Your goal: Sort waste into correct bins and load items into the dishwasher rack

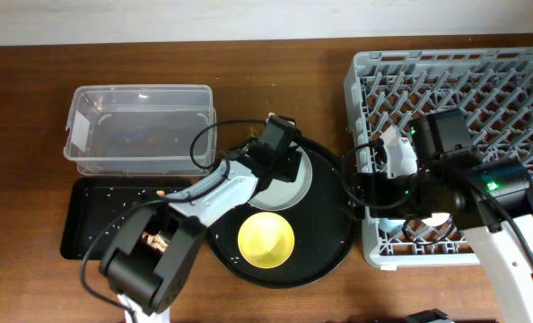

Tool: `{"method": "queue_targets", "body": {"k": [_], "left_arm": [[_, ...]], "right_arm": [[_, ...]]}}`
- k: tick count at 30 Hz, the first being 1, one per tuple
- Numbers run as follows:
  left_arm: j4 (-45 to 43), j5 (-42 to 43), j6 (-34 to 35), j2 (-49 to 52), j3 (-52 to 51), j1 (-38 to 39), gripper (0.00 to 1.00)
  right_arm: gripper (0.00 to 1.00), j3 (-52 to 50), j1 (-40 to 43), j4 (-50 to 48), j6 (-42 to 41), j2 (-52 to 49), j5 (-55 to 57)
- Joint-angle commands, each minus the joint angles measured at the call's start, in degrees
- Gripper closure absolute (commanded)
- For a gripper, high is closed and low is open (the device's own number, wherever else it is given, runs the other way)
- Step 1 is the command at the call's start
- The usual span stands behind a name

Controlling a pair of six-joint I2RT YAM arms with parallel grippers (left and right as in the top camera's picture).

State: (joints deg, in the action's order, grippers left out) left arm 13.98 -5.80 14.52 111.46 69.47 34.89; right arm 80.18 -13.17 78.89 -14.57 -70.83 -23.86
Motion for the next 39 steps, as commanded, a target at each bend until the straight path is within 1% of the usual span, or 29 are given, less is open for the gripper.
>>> {"method": "queue_targets", "body": {"k": [1, 2, 3, 4, 5, 7, 9, 11, 13, 14, 15, 16, 17, 18, 19, 20, 24, 26, 27, 28, 29, 31, 32, 34, 35, 36, 37, 38, 39], "left_arm": [[0.22, 1.05, -1.36, 2.75, 0.07, 0.48, 0.43], [0.33, 2.62, -1.36, 2.43, 0.22, 0.52, 0.56], [1.53, 4.66, -1.36, 1.49, 1.05, 0.5, 0.77], [4.87, 5.9, -1.33, -0.59, 3.08, 0.5, 0.93], [8.07, 5.35, -1.36, -2.56, 4.79, 0.39, 0.99], [16.59, 0.79, -1.38, -7.93, 9.29, -0.66, 1.0], [23.34, -9.35, -1.38, -13.75, 12.09, -3.82, 1.0], [24.24, -18.73, -1.38, -16.2, 12.09, -9.07, 0.99], [23.26, -19.91, -1.36, -15.45, 12.04, -12.92, 0.99], [22.49, -18.86, -1.36, -14.53, 12.0, -15.34, 0.99], [21.9, -17.77, -1.36, -13.55, 12.0, -17.2, 0.81], [20.57, -14.82, -1.38, -12.79, 12.02, -18.99, 0.22], [20.79, -9.66, -1.36, -13.2, 12.5, -19.78, 0.15], [20.76, -1.29, -1.38, -13.92, 12.9, -19.52, 0.14], [20.79, 4.26, -1.36, -14.21, 12.9, -18.71, 0.14], [21.27, 5.6, -1.38, -14.08, 12.85, -17.27, 0.14], [23.08, 3.91, -1.42, -9.9, 12.17, -10.75, 0.16], [22.97, -0.92, -1.38, -4.55, 11.41, -6.49, 0.17], [22.84, -3.04, -1.38, -1.7, 11.41, -5.01, 0.2], [22.67, -4.07, -1.31, 0.5, 11.41, -4.24, 0.26], [22.49, -4.79, -0.96, 2.38, 11.41, -3.96, 0.28], [22.67, -4.74, -0.02, 5.2, 11.41, -3.91, 0.32], [22.99, -4.76, 0.42, 6.75, 11.39, -3.91, 0.38], [23.45, -4.44, 1.68, 7.91, 11.39, -3.91, 0.45], [23.82, -3.52, 2.38, 8.13, 11.41, -3.91, 0.62], [24.24, -2.14, 2.4, 7.93, 11.58, -3.91, 0.86], [25.29, -0.13, 2.4, 7.28, 12.31, -3.91, 0.96], [28.11, 1.64, 2.6, 5.09, 14.25, -3.93, 0.99], [30.4, 1.73, 2.58, 2.64, 16.02, -3.93, 0.99]], "right_arm": [[0.11, 0.07, -0.33, -0.04, 0.33, 0.07, 0.52], [0.11, 0.07, -0.33, -0.04, 0.33, 0.07, 0.52], [0.12, 0.07, -0.33, -0.02, 0.33, 0.07, 0.52], [0.11, 0.07, -0.33, 0.09, 0.33, 0.07, 0.52], [0.11, 0.07, -0.33, 0.13, 0.33, 0.07, 0.52], [0.11, 0.07, -0.33, 0.17, 0.33, 0.07, 0.5], [0.11, 0.07, -0.33, 0.15, 0.33, 0.07, 0.5], [0.11, 0.07, -0.33, 0.15, 0.33, 0.07, 0.5], [0.12, 0.07, -0.33, 0.15, 0.33, 0.07, 0.5], [0.11, 0.07, -0.33, 0.17, 0.33, 0.07, 0.5], [0.12, 0.07, -0.33, 0.17, 0.33, 0.07, 0.5], [0.11, 0.07, -0.33, 0.22, 0.33, 0.07, 0.5], [0.11, 0.07, -0.33, 0.31, 0.33, 0.07, 0.5], [0.11, 0.07, -0.33, 0.28, 0.33, 0.07, 0.5], [0.11, 0.07, -0.33, 0.26, 0.33, 0.07, 0.5], [0.11, 0.07, -0.33, 0.31, 0.33, 0.07, 0.5], [0.11, 0.07, -0.33, 0.39, 0.33, 0.07, 0.5], [0.11, 0.07, -0.33, 0.39, 0.33, 0.07, 0.52], [0.11, 0.07, -0.33, 0.39, 0.33, 0.07, 0.52], [0.11, 0.07, -0.33, 0.39, 0.33, 0.07, 0.52], [0.11, 0.07, -0.33, 0.39, 0.33, 0.07, 0.52], [0.11, 0.07, -0.33, 0.39, 0.33, 0.07, 0.5], [0.11, 0.07, -0.33, 0.39, 0.33, 0.07, 0.5], [0.12, 0.07, -0.33, 0.39, 0.33, 0.07, 0.5], [0.12, 0.07, -0.33, 0.39, 0.33, 0.07, 0.5], [0.11, 0.07, -0.33, 0.39, 0.33, 0.07, 0.5], [0.11, 0.07, -0.33, 0.39, 0.33, 0.07, 0.5], [0.12, 0.07, -0.33, 0.39, 0.33, 0.07, 0.5], [0.12, 0.07, -0.33, 0.39, 0.33, 0.07, 0.52]]}}
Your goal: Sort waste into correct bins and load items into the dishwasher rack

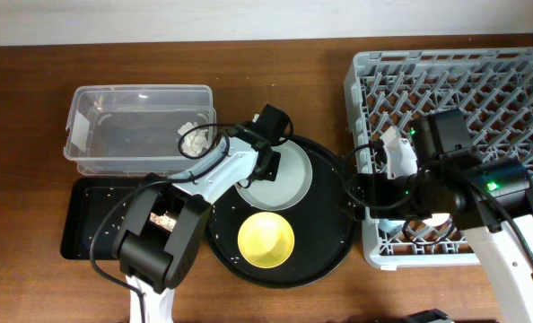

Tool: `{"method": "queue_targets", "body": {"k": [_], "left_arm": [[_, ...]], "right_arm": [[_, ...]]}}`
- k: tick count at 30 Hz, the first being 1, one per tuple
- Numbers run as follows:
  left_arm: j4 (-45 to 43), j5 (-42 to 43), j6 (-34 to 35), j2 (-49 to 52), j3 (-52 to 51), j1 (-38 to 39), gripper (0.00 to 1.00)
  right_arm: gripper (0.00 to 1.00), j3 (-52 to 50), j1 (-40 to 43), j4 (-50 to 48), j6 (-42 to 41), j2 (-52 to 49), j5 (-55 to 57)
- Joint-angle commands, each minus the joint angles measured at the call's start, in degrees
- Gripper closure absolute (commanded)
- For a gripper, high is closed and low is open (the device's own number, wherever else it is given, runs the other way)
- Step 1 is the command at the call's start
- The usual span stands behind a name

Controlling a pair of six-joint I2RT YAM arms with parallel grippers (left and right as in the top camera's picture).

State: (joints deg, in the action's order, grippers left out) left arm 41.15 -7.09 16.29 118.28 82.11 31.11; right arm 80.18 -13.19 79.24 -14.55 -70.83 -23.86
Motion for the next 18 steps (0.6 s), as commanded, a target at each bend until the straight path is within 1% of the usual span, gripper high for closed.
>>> {"method": "queue_targets", "body": {"k": [1, 2, 3, 5, 8, 9, 10, 11, 12, 13, 14, 16, 18], "left_arm": [[5.27, 2.64, 0.76, -7.82, 5.42, -0.31, 1.0], [5.95, 1.79, 0.76, -10.34, 6.32, -0.61, 1.0], [6.36, -1.4, 0.76, -14.03, 6.88, -1.53, 1.0], [7.19, -8.13, 0.76, -18.25, 6.88, -4.31, 1.0], [7.41, -13.4, 0.76, -18.49, 6.82, -11.13, 0.99], [7.34, -13.46, 0.79, -17.55, 6.8, -13.75, 0.99], [6.88, -13.22, 0.76, -15.91, 6.8, -16.41, 0.62], [5.84, -11.96, 0.57, -14.58, 6.82, -18.34, 0.02], [5.55, -9.62, -1.6, -14.36, 6.99, -19.41, 0.01], [6.91, -5.53, -3.85, -15.21, 8.68, -19.96, 0.01], [8.7, -4.15, -4.28, -16.2, 10.29, -19.93, 0.01], [16.46, -1.09, -4.26, -20.92, 15.45, -19.06, 0.01], [20.63, 1.66, -4.48, -25.35, 17.46, -18.03, 0.03]], "right_arm": [[0.11, 0.07, -0.31, 0.04, 0.31, 0.07, 0.5], [0.11, 0.07, -0.31, 0.04, 0.31, 0.07, 0.52], [0.11, 0.07, -0.31, 0.04, 0.33, 0.07, 0.5], [0.11, 0.07, -0.31, 0.04, 0.33, 0.07, 0.52], [0.11, 0.07, -0.31, 0.0, 0.33, 0.07, 0.5], [0.11, 0.07, -0.31, 0.0, 0.33, 0.07, 0.52], [0.11, 0.07, -0.31, 0.0, 0.31, 0.07, 0.52], [0.11, 0.07, -0.31, 0.0, 0.33, 0.07, 0.5], [0.11, 0.07, -0.31, 0.07, 0.33, 0.07, 0.5], [0.11, 0.07, -0.31, 0.26, 0.33, 0.07, 0.52], [0.11, 0.07, -0.31, 0.42, 0.37, 0.07, 0.52], [0.11, 0.07, -0.31, 1.22, 0.76, 0.07, 0.55], [0.12, 0.07, -0.31, 1.31, 1.01, 0.07, 0.57]]}}
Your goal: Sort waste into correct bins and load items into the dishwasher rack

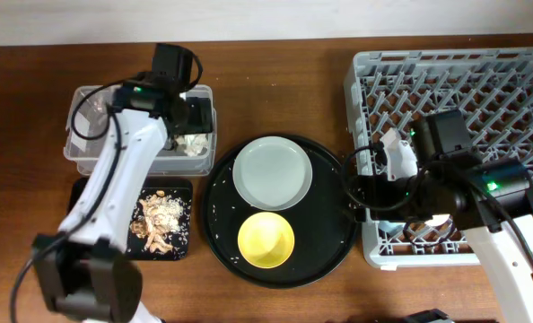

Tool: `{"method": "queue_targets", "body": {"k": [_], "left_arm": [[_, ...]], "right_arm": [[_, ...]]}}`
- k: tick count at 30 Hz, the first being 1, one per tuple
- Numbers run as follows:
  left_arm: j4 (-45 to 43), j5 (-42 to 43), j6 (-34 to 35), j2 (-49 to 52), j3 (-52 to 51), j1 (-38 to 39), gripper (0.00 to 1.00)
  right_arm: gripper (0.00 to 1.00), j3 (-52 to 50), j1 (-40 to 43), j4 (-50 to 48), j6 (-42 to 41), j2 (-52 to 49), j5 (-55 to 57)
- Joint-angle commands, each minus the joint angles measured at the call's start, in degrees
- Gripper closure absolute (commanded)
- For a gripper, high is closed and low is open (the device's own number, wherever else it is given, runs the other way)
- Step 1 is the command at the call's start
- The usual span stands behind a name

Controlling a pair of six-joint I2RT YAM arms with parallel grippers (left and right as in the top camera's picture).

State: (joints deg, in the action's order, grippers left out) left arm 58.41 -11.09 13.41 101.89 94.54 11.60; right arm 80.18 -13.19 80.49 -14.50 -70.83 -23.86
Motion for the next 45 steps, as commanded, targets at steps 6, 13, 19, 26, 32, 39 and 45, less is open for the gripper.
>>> {"method": "queue_targets", "body": {"k": [6, 13, 19, 26, 32, 39, 45], "left_arm": [[14.91, 5.75, -2.4, -27.23, 5.38, 9.4, 0.05], [23.96, 5.75, -2.4, -30.56, 5.38, 9.66, 0.0], [24.83, 5.75, -2.38, -30.56, 5.35, 9.66, 0.0], [24.83, 5.75, -2.38, -30.56, 5.35, 9.66, 0.0], [24.83, 5.75, -2.38, -30.56, 5.35, 9.66, 0.01], [24.83, 5.75, -2.4, -30.56, 5.35, 9.66, 0.0], [24.83, 5.75, -2.38, -30.56, 5.35, 9.66, 0.0]], "right_arm": [[0.12, 0.07, -0.31, 0.55, 2.21, 0.42, 4.42], [0.32, -12.04, -18.88, -10.54, -10.73, 0.0, 10.19], [0.36, -26.14, -26.93, -32.2, -16.28, -9.4, 8.0], [0.66, -26.14, -26.93, -40.33, -19.08, -24.52, 10.95], [0.96, -23.87, -24.41, -35.82, -19.21, -19.39, 15.89], [0.96, -16.98, -13.79, -22.91, -18.82, 7.34, 72.78], [0.96, -16.98, -6.93, -51.1, 6.56, -0.44, 94.25]]}}
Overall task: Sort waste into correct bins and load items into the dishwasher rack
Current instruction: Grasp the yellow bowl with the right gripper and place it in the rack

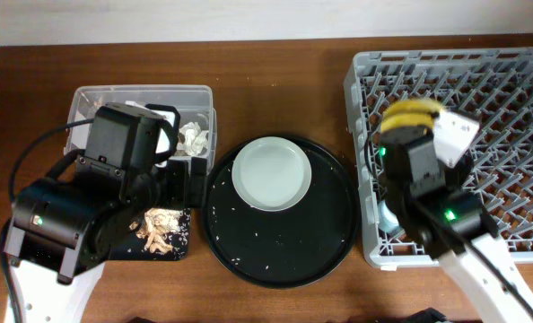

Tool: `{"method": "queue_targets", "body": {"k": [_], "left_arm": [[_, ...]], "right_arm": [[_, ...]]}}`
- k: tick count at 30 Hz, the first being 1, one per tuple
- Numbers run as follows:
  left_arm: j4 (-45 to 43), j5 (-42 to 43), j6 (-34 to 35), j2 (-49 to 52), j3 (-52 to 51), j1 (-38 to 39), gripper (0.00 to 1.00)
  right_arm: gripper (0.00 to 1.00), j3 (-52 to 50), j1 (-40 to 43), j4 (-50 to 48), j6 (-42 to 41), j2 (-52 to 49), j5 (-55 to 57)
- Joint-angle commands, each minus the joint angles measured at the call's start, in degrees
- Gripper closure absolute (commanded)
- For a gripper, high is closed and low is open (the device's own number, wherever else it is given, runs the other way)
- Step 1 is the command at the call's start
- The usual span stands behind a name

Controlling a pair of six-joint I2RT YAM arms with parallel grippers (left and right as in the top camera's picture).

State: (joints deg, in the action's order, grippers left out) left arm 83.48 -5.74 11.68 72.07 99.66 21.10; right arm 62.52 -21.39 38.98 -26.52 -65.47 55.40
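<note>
A yellow bowl hangs over the left part of the grey dishwasher rack, with my right gripper shut on it. A white plate lies on the round black tray, which also carries scattered crumbs. Crumpled white paper lies in the clear plastic bin. Food scraps lie on the black rectangular tray. My left gripper sits open and empty by the bin's near right corner, just left of the round tray.
The left arm's body covers most of the rectangular tray and the bin's near side. The right arm lies across the rack's near left corner. Bare wooden table surrounds everything.
The yellow bowl has left the round tray and is now held by my right gripper over the rack. The left arm has drawn back from above the bin to its near right corner.
First my left gripper was at the white plate, with the bin looking empty and the yellow bowl on the round tray. Then crumpled paper lay in the bin. Then the left gripper was over the bin. Now the right gripper holds the bowl over the rack.
</note>
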Motion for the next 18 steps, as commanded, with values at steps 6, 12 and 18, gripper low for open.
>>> {"method": "queue_targets", "body": {"k": [6, 12, 18], "left_arm": [[-0.24, 0.39, -0.66, -0.74, 0.24, 0.17, 0.0], [-0.24, 0.39, -0.66, -0.74, 0.24, 0.15, 0.0], [-0.24, 0.39, -0.66, -0.74, 0.24, 0.17, 0.0]], "right_arm": [[0.96, 0.68, 7.37, -54.1, 68.7, -29.03, 30.36], [0.96, 0.66, 10.6, -53.16, 68.67, -38.32, 31.8], [0.96, 0.59, 10.4, -49.75, 68.06, -43.74, 29.49]]}}
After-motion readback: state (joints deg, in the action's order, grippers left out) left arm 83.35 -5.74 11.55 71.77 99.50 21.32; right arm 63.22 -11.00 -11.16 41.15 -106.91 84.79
